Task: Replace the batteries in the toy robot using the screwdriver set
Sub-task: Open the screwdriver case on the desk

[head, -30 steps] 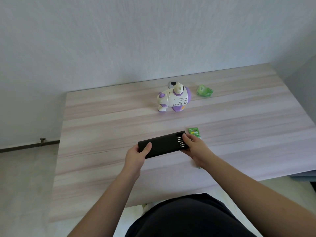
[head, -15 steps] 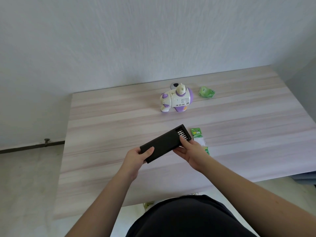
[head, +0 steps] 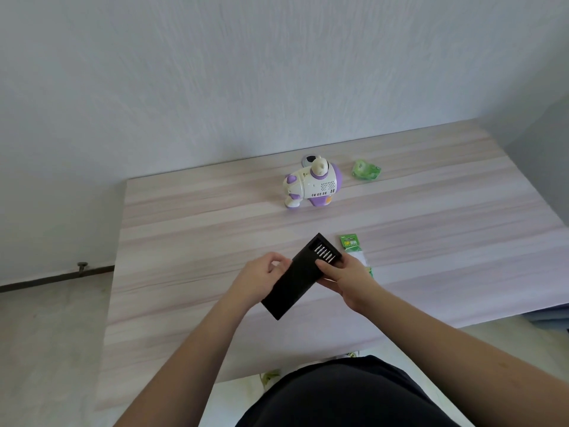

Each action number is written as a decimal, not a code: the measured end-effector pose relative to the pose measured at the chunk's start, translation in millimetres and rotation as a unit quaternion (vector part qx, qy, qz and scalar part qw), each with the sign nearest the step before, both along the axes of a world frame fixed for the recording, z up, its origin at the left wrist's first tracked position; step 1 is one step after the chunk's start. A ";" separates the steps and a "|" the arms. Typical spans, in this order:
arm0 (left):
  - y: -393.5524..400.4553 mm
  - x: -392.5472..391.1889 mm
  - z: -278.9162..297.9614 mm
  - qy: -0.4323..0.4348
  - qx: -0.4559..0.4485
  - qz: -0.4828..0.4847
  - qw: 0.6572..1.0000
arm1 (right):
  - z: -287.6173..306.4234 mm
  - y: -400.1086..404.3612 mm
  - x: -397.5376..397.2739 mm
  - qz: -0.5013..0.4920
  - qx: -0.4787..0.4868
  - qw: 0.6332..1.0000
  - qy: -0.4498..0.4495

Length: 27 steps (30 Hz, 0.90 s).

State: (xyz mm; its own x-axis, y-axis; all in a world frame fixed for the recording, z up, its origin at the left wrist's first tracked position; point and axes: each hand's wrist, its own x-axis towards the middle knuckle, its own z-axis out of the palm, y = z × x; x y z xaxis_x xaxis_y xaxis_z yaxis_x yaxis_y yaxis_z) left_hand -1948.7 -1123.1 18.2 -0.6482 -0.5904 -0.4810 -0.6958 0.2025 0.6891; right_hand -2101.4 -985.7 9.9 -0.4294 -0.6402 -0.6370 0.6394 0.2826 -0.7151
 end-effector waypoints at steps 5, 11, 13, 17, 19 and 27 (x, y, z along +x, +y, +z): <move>7.3 -15.4 -1.6 -0.025 0.009 -0.065 0.998 | 7.3 -1.2 -0.6 0.011 -0.008 1.000 -0.005; 13.7 -13.2 -8.7 0.008 0.059 -0.035 0.998 | 9.3 -6.0 -6.3 -0.002 0.011 1.000 -0.012; 14.1 -11.5 -10.6 0.014 0.076 -0.031 0.997 | 7.9 -6.8 -6.4 -0.004 0.014 1.000 -0.005; 16.2 -6.2 -14.5 0.031 0.116 -0.022 0.993 | 4.3 -6.8 -4.6 -0.011 0.020 1.000 0.014; 16.6 -2.6 -17.6 0.036 0.125 -0.020 0.991 | 1.5 -7.5 -2.0 -0.017 0.017 1.000 0.020; 14.5 -3.9 -20.6 -0.052 0.057 -0.009 0.997 | -7.3 -11.8 3.4 -0.058 0.056 0.997 0.003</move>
